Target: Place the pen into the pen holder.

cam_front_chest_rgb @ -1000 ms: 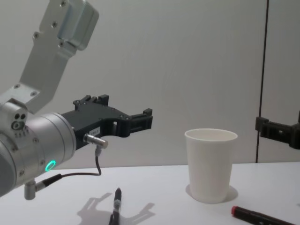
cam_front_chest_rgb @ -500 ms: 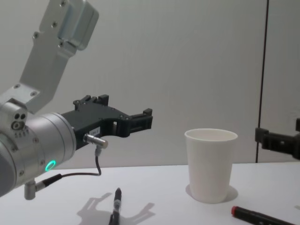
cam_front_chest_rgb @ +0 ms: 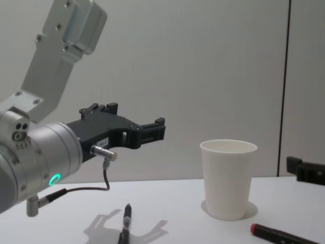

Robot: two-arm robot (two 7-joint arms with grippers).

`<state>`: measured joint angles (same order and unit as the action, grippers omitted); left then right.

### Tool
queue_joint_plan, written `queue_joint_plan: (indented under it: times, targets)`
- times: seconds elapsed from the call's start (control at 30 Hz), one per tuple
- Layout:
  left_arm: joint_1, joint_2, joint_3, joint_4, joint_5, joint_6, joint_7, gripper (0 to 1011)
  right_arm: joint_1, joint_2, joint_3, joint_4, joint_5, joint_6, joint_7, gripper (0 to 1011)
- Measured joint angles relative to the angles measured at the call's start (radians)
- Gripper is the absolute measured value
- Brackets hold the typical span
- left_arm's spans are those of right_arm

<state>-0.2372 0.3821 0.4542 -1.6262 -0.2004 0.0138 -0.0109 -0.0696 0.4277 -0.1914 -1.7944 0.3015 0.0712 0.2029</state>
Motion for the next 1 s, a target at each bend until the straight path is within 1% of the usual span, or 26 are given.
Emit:
queue_joint_plan:
  times: [0.23,0.37,0.5,0.77,0.9,1.0]
  targets:
    - [0.000,0.000,0.000,0.000,0.000,0.000,0.000,1001,-0.024,0.033,0.014,-0.020,-0.006,0.027,0.008,1002]
    - [0.000,0.000,0.000,0.000,0.000,0.000,0.000,1001,-0.029,0.043,0.019,-0.027,-0.012,0.047,0.009,1002]
    - [0.000,0.000,0.000,0.000,0.000,0.000,0.000,1001,-0.031,0.057,0.024,-0.035,-0.024,0.086,0.015,1002]
    - [0.000,0.000,0.000,0.000,0.000,0.000,0.000,1001,-0.013,0.067,0.024,-0.035,-0.054,0.164,0.044,1002]
    - [0.000,0.000,0.000,0.000,0.000,0.000,0.000,1001,-0.003,0.068,0.021,-0.031,-0.066,0.187,0.059,1001]
    - [0.000,0.000,0.000,0.000,0.000,0.000,0.000,1001,0.011,0.066,0.015,-0.025,-0.083,0.218,0.084,1002]
